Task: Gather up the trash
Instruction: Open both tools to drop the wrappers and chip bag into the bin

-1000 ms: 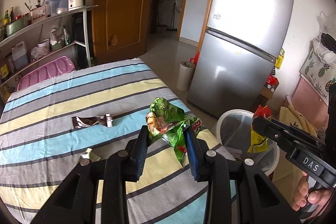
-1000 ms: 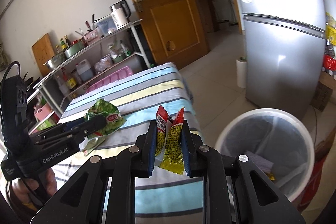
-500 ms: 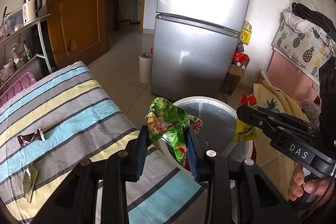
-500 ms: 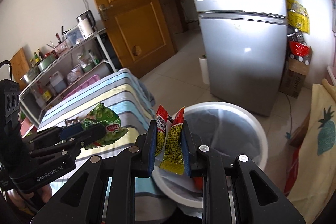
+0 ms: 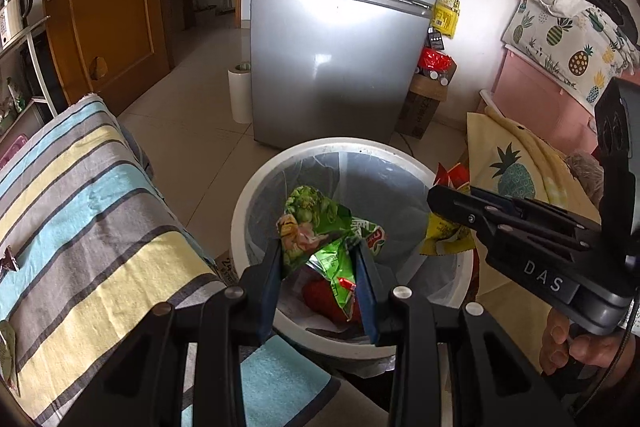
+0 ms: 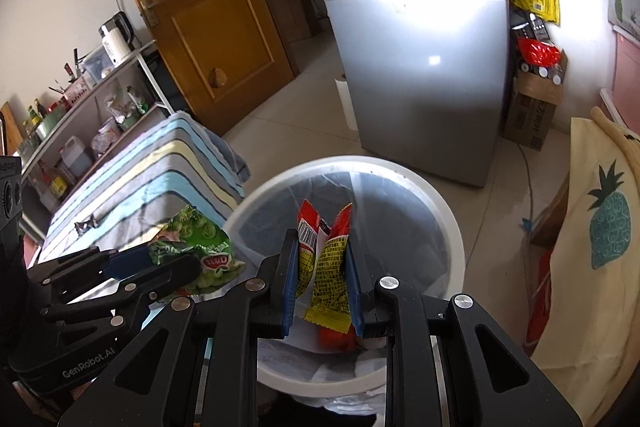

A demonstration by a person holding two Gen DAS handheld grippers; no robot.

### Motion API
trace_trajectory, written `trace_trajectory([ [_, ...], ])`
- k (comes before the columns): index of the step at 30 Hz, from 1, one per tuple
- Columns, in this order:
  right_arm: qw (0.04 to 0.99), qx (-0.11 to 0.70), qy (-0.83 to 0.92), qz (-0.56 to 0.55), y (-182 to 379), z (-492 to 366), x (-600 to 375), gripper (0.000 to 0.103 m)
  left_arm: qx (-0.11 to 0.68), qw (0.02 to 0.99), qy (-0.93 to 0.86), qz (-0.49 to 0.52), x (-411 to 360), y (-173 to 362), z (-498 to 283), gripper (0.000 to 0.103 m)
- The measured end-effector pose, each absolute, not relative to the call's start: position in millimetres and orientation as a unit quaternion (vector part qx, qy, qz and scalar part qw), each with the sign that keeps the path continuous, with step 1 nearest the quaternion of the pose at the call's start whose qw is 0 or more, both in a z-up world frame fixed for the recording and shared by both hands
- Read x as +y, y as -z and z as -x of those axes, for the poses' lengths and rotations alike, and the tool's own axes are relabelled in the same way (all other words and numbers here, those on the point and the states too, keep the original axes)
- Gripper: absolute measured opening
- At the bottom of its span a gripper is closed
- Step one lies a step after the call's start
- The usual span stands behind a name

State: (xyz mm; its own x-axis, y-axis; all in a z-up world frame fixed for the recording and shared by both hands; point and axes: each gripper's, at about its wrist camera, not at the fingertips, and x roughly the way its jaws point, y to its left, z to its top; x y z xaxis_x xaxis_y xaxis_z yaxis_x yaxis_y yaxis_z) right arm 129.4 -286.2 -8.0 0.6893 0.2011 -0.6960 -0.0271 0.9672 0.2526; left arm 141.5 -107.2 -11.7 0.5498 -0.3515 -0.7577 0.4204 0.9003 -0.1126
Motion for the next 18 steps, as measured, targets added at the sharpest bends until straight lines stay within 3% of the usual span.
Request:
trace_trajectory([
  [10,0.898,0.424,-0.035,-0.108,37.0,-142.8,-298.0,0.024,0.436,0.874,0.211,-0.047,-113.8,22.1,-150.6,0.040],
  [14,0.893,0.437,-0.030,-0.108,43.9,-147.5,-302.3,0.026,0.440,0.872,0.210,-0.039,-111.5,24.0,-153.4,0.048],
  [18,0.894,0.433,-0.025,-0.111,43.4,-146.3,-302.9,0.043,0.443,0.872,0.208,-0.034,-108.5,25.7,-153.9,0.056],
])
